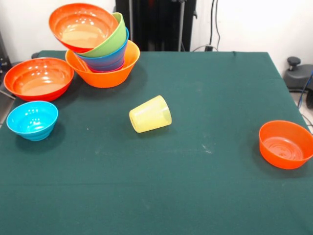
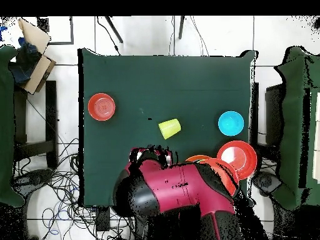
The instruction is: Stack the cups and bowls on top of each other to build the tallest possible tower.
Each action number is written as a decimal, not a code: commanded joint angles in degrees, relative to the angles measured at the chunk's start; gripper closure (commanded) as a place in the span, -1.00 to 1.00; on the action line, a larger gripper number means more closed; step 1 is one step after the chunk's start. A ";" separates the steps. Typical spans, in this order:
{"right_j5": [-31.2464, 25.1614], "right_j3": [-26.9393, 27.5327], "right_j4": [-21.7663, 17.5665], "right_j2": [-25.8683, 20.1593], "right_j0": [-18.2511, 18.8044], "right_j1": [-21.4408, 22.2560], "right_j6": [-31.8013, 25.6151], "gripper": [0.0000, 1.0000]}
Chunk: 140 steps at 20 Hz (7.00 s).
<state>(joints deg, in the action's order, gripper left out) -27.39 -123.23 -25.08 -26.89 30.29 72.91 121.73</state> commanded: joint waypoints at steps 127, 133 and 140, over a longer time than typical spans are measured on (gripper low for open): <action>5.53 52.04 -3.65 21.45 -36.42 -58.64 2.62 -1.00; 3.35 52.05 -1.37 22.63 -36.99 -58.84 3.09 1.00; 4.14 51.14 -0.69 21.96 -36.39 -57.61 2.19 1.00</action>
<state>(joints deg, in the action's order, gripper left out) -22.73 -72.13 -25.51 -3.27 -6.67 18.48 121.73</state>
